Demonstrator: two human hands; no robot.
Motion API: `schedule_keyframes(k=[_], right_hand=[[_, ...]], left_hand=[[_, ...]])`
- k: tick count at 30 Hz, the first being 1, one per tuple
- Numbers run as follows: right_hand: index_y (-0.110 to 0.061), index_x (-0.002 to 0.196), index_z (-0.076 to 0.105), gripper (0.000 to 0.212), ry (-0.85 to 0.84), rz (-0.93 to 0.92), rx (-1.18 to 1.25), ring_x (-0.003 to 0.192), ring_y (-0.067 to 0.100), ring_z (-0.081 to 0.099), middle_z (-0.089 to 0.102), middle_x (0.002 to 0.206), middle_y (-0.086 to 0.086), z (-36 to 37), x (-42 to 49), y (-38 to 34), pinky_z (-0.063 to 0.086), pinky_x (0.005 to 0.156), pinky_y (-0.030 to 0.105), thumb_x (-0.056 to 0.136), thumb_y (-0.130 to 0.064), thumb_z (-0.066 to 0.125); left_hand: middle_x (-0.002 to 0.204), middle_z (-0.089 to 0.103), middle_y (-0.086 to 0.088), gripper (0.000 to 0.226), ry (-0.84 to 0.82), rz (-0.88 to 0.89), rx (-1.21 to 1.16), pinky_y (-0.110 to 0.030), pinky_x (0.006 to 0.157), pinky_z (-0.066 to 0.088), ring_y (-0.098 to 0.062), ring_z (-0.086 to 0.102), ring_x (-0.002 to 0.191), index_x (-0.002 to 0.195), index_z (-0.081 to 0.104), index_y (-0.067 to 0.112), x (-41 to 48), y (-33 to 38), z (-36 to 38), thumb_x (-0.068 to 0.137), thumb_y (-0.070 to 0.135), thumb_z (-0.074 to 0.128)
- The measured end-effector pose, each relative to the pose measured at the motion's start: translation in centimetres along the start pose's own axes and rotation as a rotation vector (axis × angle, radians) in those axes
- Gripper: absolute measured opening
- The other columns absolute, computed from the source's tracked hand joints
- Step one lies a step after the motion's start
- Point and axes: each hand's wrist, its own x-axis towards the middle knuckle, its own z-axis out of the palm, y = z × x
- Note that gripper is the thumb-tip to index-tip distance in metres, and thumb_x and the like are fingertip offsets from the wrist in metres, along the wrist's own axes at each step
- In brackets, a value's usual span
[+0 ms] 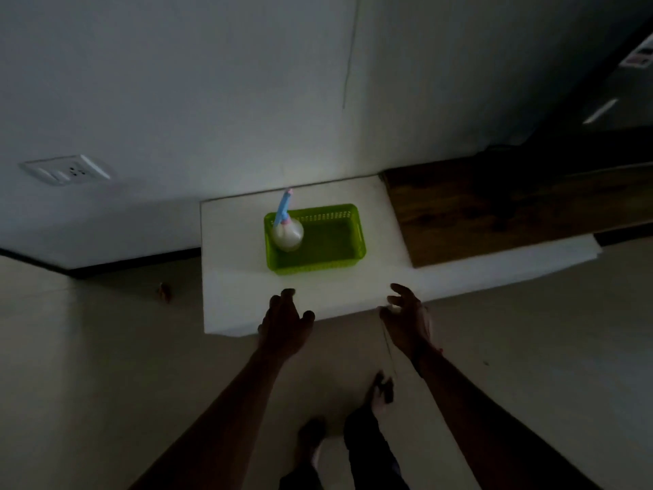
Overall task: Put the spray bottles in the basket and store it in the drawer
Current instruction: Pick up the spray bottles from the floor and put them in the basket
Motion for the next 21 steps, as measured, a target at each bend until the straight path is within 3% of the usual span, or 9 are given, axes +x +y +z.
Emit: schedule_keyframes(k=[3,5,10,15,18,21], right_hand=[[-0.026,0.135,0.049,0.053,0.025,0.087,0.063,0.108,0.020,0.063,0.065,0.126,0.002,-2.4,-5.5,3.8,0.049,0.078,0.027,0.085,-0.021,0.068],[-0.025,0.131,0.053,0.048,-0.006,0.161,0.106,0.102,0.019,0.064,0.067,0.120,0.003,-4.2,-8.8,6.7,0.050,0.074,0.027,0.086,-0.023,0.069],[-0.020,0.125,0.058,0.040,-0.042,0.281,0.143,0.090,0.016,0.066,0.072,0.108,0.006,-8.5,-17.1,15.7,0.045,0.067,0.020,0.086,-0.024,0.069],[-0.011,0.121,0.060,0.038,0.069,0.400,0.262,0.089,0.017,0.067,0.074,0.103,0.011,-10.1,-25.7,27.4,0.045,0.067,0.018,0.086,-0.020,0.070],[-0.009,0.117,0.063,0.035,0.162,0.483,0.329,0.081,0.015,0.066,0.076,0.096,0.012,-9.6,-31.5,35.8,0.043,0.055,0.007,0.084,-0.018,0.072],[-0.015,0.114,0.065,0.032,0.175,0.598,0.341,0.091,0.018,0.069,0.077,0.095,0.007,-8.2,-37.2,43.6,0.046,0.071,0.020,0.083,-0.023,0.072]], left_hand=[[0.143,0.041,-0.013,0.065,-0.101,-0.007,0.046,-0.047,0.104,0.041,-0.031,0.047,0.127,0.145,0.029,0.017,-4.8,-0.7,3.4,0.089,0.039,0.055],[0.153,0.032,-0.014,0.073,-0.204,-0.051,0.104,-0.048,0.110,0.035,-0.031,0.037,0.137,0.150,0.021,0.014,-7.7,-1.1,6.1,0.091,0.043,0.052],[0.146,0.043,-0.013,0.067,-0.343,-0.048,0.135,-0.043,0.106,0.041,-0.030,0.045,0.130,0.146,0.031,0.012,-14.8,0.0,14.5,0.089,0.039,0.054],[0.134,0.055,-0.014,0.053,-0.377,0.055,0.254,-0.036,0.094,0.044,-0.032,0.053,0.120,0.132,0.046,0.012,-22.7,2.1,24.2,0.086,0.035,0.059],[0.129,0.059,-0.015,0.048,-0.424,0.149,0.343,-0.036,0.094,0.043,-0.032,0.055,0.118,0.126,0.050,0.011,-27.7,1.7,31.0,0.085,0.033,0.061],[0.125,0.062,-0.016,0.046,-0.473,0.188,0.421,-0.034,0.092,0.043,-0.032,0.057,0.116,0.123,0.053,0.009,-32.9,0.0,37.1,0.084,0.032,0.062]])
